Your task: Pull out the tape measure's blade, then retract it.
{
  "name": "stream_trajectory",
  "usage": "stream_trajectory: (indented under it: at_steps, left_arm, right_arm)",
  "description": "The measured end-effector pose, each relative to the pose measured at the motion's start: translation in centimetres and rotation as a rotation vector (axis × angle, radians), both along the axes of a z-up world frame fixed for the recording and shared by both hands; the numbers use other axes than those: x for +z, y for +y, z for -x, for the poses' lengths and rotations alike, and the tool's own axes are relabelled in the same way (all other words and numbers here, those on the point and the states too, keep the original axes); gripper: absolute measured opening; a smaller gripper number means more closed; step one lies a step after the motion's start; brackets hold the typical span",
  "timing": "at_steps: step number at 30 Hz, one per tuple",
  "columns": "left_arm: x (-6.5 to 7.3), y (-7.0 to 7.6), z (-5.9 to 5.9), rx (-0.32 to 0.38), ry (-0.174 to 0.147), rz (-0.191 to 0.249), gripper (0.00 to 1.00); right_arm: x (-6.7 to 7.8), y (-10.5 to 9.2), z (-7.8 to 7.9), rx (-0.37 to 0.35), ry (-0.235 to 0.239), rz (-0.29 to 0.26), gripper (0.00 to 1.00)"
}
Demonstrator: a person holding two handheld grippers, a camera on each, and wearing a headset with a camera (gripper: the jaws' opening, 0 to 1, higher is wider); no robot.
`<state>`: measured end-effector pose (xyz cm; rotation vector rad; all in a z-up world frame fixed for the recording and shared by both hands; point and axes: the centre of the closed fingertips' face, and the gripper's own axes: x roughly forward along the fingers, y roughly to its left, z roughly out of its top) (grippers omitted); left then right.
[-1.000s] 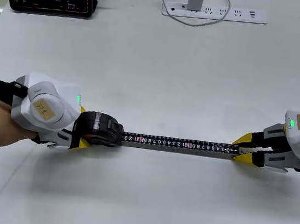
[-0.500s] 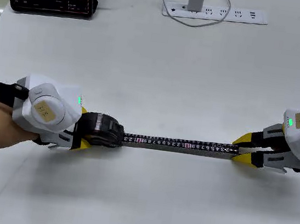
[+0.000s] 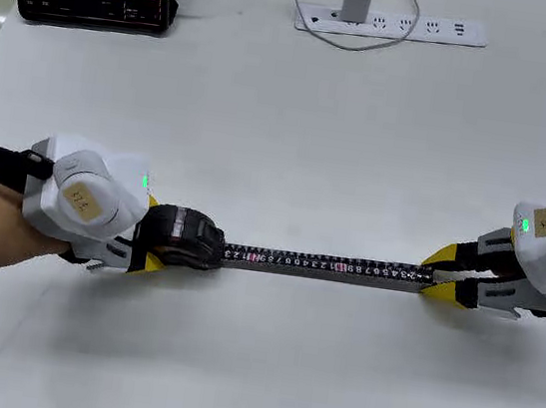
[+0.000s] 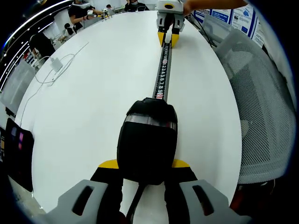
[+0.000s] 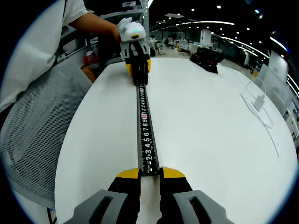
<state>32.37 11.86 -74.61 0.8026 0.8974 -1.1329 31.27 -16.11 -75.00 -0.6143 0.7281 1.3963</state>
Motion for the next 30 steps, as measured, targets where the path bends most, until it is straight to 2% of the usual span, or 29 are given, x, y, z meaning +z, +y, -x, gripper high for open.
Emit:
stream_trajectory:
  at_steps: [3, 5, 7, 9, 11, 16, 21, 25, 30]
  left_arm:
    - [0.0, 0.0, 0.0, -0.001, -0.005, -0.003, 0.29]
    - [0.0, 0.0, 0.0, -0.005, -0.012, -0.005, 0.30]
    - [0.0, 0.1, -0.1, -0.003, -0.013, -0.006, 0.35]
    - [0.1, -0.1, 0.0, 0.004, -0.002, 0.004, 0.36]
    - [0.2, -0.1, -0.2, 0.002, -0.013, 0.003, 0.37]
    - [0.2, -0.1, -0.3, 0.007, -0.012, 0.006, 0.37]
    - [0.9, -0.2, -0.4, 0.043, -0.006, 0.035, 0.41]
    - [1.0, 0.2, -0.6, 0.066, -0.012, 0.027, 0.42]
    - [1.8, 0.3, -0.5, 0.105, -0.014, 0.062, 0.45]
  right_arm:
    - [0.0, 0.0, 0.0, -0.006, 0.005, 0.002, 0.13]
    - [0.1, 0.0, -0.1, -0.026, 0.013, 0.002, 0.19]
    - [0.1, 0.1, -0.1, -0.034, 0.018, 0.002, 0.21]
    - [0.0, 0.2, 0.0, -0.030, 0.019, 0.003, 0.22]
    - [0.0, 0.3, 0.0, -0.027, 0.018, 0.004, 0.22]
    - [0.0, 0.1, 0.1, -0.029, 0.018, 0.003, 0.21]
    - [0.6, 0.1, -0.1, -0.055, 0.016, -0.017, 0.23]
    - [1.0, 0.2, -0.1, -0.087, 0.036, -0.031, 0.27]
    - [1.4, 0.2, 0.1, -0.111, 0.037, -0.036, 0.31]
